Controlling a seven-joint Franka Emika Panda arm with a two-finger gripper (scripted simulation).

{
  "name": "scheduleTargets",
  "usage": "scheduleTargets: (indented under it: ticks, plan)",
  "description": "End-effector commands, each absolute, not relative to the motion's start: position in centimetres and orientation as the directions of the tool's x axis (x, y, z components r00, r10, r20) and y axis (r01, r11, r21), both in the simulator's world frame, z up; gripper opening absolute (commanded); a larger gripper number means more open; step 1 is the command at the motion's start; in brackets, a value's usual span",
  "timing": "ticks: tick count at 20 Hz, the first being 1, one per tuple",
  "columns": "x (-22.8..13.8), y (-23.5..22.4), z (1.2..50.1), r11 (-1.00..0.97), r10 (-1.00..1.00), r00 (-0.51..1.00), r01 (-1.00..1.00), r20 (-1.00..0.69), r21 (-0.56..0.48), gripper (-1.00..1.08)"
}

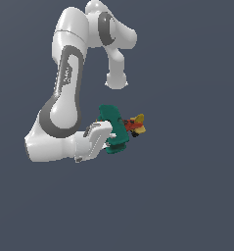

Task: Pick up the object and move it to a goal position.

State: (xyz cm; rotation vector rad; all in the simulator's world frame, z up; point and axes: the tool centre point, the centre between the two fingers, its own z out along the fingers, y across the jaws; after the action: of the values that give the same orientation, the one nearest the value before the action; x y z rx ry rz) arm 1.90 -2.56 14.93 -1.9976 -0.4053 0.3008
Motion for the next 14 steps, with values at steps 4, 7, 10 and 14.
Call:
scheduleTargets:
  ticks: [4, 7, 10, 14]
  plan:
    - [2.1, -3.0, 14.9, -0.376, 0.405, 0.914, 0.159, -0.008, -0.913, 0.28]
    - [2.2, -3.3, 15.0, -0.350, 0.401, 0.916, 0.165, 0.012, -0.922, 0.28]
    - [2.2, -3.5, 15.0, -0.329, 0.398, 0.917, 0.170, 0.027, -0.929, 0.28]
    - [2.3, -3.9, 15.0, -0.313, 0.393, 0.919, 0.175, 0.041, -0.933, 0.28]
